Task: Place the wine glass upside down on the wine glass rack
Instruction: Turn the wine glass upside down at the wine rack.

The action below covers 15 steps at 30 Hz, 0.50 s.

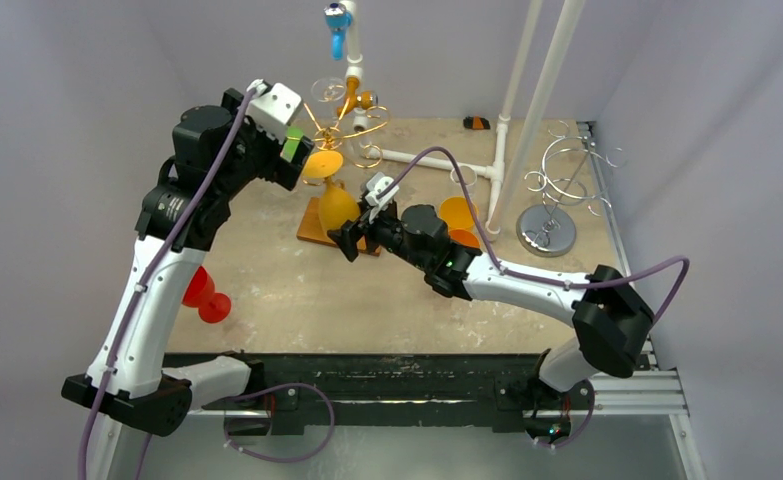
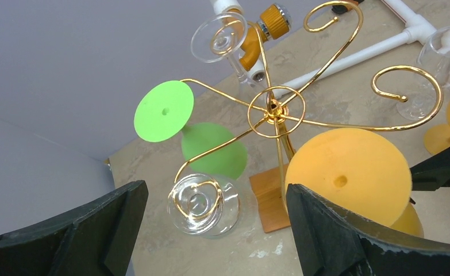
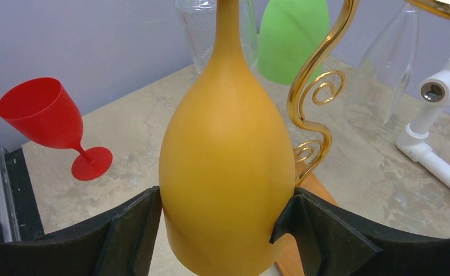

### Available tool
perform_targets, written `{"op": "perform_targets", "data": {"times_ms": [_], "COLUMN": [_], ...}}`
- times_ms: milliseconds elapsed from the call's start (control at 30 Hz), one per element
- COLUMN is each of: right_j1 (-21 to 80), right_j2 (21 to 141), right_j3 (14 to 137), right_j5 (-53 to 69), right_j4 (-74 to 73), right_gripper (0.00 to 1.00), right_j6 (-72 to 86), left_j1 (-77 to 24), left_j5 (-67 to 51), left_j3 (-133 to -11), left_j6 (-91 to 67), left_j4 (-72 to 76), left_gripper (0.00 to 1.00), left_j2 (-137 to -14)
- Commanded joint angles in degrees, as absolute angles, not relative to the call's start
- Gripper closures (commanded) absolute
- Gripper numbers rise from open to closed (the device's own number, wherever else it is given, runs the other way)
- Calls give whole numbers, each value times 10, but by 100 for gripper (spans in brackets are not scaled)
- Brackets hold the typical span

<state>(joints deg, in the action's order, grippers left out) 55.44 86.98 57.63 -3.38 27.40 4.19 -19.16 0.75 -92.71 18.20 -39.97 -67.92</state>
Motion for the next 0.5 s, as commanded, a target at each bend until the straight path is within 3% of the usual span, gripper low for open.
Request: {"op": "perform_targets", "data": {"times_ms": [0,467], "right_j1": [552,551], "right_j2": [872,777], "right_j3": [579,562], "right_j5": [-53,-65], "right_j4": [293,199], "right_gripper": [10,1], "right_j6": [61,41], "left_j1": [-192,-192], "left_j5": [23,8], "left_j3": [-915,-887], "left_j6": [181,197], "left_j4": [-391,-404], "left_gripper": [0,1], "left_j2": [-678,-688]}}
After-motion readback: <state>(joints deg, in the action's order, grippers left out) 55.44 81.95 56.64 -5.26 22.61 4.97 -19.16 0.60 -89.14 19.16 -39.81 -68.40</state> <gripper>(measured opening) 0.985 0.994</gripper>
